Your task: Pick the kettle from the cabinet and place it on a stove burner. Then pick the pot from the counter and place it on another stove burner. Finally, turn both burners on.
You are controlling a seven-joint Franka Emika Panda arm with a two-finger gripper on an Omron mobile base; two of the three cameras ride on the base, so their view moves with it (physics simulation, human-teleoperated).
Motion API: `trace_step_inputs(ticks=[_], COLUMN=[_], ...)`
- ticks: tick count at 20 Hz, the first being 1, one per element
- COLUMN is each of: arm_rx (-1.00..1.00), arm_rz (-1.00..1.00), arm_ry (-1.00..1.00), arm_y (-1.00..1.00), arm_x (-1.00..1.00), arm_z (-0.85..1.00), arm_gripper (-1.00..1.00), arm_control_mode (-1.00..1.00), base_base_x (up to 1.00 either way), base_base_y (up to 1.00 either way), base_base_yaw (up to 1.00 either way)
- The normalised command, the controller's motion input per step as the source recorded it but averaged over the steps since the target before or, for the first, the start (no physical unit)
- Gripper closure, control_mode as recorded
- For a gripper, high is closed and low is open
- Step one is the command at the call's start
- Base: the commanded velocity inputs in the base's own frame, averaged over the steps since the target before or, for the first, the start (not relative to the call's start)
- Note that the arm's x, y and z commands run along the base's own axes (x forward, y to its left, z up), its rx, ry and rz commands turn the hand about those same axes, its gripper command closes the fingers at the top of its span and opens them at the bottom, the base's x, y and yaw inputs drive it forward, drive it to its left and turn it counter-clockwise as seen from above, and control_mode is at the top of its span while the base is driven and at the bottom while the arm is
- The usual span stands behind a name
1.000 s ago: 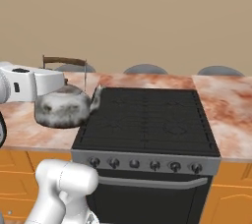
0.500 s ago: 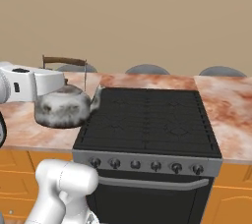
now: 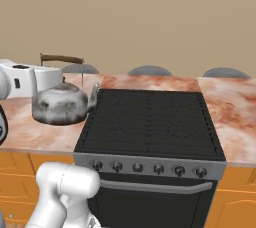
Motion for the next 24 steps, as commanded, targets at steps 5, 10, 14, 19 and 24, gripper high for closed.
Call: trace_step_inputs(ticks=[5, 10, 14, 19, 24], arm_rx=[0.01, 0.01, 0.03, 0.04, 0.03], arm_rz=[0.08, 0.09, 0.12, 0.12, 0.10], arm_ry=[0.00, -0.06, -0.20, -0.29, -0.15], arm_y=[0.22, 0.14, 0.04, 0.00, 0.00], arm_x=[0.29, 0.16, 0.07, 0.00, 0.00], arm_z=[0.00, 0.00, 0.00, -0.02, -0.15], arm_gripper=[1.00, 1.00, 1.00, 1.00, 1.00], arm_control_mode=[-1.00, -1.00, -1.00, -1.00, -1.00], base_base_x=[0.00, 0.00, 0.00, 0.00, 0.00], base_base_y=[0.00, 0.00, 0.00, 0.00, 0.00], base_base_yaw=[0.00, 0.00, 0.00, 0.00, 0.00])
